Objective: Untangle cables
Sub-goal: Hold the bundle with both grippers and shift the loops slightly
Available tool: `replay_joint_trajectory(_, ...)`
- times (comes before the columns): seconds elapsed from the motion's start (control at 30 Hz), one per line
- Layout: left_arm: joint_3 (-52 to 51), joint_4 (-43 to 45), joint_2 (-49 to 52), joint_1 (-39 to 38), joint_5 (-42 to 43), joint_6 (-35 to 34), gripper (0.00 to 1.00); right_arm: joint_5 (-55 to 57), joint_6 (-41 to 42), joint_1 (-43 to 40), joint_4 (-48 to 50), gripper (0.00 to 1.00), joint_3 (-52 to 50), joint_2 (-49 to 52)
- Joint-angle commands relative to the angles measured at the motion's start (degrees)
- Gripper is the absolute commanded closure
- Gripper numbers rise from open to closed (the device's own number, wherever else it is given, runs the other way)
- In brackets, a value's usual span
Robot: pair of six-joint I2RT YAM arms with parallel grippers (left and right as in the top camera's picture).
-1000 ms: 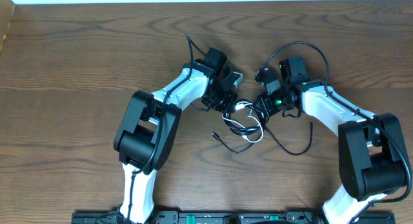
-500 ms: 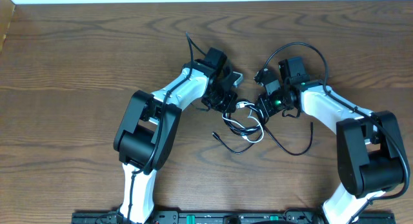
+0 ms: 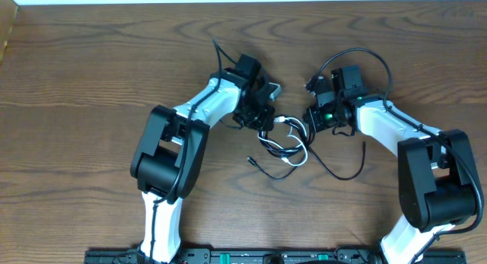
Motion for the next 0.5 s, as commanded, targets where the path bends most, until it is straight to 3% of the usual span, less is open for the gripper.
replay_joint_trajectory(0.0, -1.29, -1.09, 2.08, 1.84, -1.88, 0.72, 0.92, 1.44, 7.04, -1.4, 0.46, 0.99, 0.02, -1.18)
replay_joint_trajectory(0.17, -1.29, -1.18, 2.08, 2.47, -1.86, 0.13, 0.93, 2.36, 8.63, -1.27, -0.11, 0.98, 0.02, -1.18)
replay_joint_trajectory(0.33, -1.29, -1.33, 2.08, 1.77, -0.26, 0.17, 0.92, -7.21, -0.92, -0.81, -0.11, 0.68, 0.02, -1.22)
replay_joint_trajectory(0.47, -1.31, -1.42, 2.08, 0.46, 1.14, 0.35, 0.92, -12.24, -7.39, -0.81, -0.07, 0.67, 0.02, -1.22)
